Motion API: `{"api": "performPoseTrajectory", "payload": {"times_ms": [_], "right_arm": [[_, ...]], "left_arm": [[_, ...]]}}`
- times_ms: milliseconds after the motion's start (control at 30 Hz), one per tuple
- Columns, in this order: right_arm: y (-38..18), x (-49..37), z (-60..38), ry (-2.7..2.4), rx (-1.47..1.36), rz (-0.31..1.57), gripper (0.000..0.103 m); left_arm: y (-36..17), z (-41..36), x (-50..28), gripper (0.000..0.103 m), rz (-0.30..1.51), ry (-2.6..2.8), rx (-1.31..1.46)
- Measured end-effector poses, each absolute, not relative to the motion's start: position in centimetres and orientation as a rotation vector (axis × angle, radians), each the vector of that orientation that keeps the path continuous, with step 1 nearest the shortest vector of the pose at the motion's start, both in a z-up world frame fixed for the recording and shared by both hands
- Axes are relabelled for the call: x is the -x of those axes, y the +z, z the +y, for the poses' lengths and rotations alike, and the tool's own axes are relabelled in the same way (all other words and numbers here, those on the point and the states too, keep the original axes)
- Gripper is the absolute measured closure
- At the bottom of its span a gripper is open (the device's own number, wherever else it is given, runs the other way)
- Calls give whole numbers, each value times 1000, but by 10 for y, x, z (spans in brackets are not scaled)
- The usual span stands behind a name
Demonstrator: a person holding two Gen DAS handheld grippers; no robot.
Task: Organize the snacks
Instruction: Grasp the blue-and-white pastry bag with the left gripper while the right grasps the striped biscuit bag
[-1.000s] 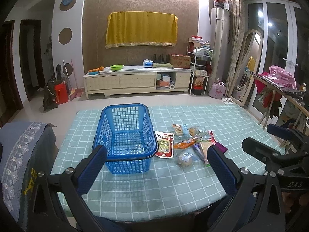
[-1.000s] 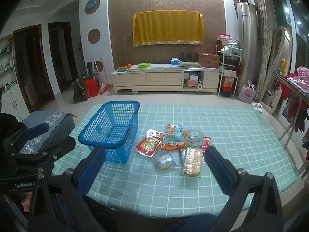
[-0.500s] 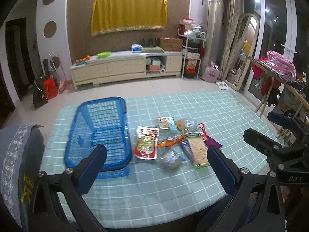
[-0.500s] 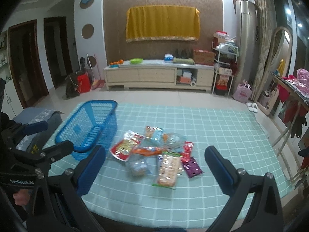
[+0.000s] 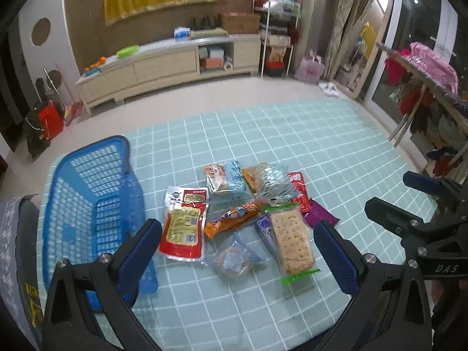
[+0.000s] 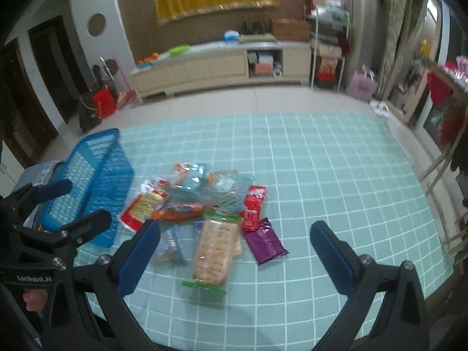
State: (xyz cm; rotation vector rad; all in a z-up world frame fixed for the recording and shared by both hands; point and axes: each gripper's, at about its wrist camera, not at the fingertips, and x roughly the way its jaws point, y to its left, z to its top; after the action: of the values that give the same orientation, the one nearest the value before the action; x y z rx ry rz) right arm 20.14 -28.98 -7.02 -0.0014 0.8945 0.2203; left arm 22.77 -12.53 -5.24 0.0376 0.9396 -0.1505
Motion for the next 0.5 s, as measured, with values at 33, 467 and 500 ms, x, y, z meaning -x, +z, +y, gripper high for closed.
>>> {"api": "performPoseTrajectory", "payload": {"times_ms": [33,467,500], "right_arm": [[-77,-212,-291,216,-5,921,0],[-146,-304,-293,194,-71,1147,10],[-149,-309,-292,196,-73,1164,10]], "left_arm": [[-58,-128,-235,0,952,-151,-48],[-127,-136,-342,0,1119,-148,-84],[-131,-135,-349,0,1131,-143,-90]]}}
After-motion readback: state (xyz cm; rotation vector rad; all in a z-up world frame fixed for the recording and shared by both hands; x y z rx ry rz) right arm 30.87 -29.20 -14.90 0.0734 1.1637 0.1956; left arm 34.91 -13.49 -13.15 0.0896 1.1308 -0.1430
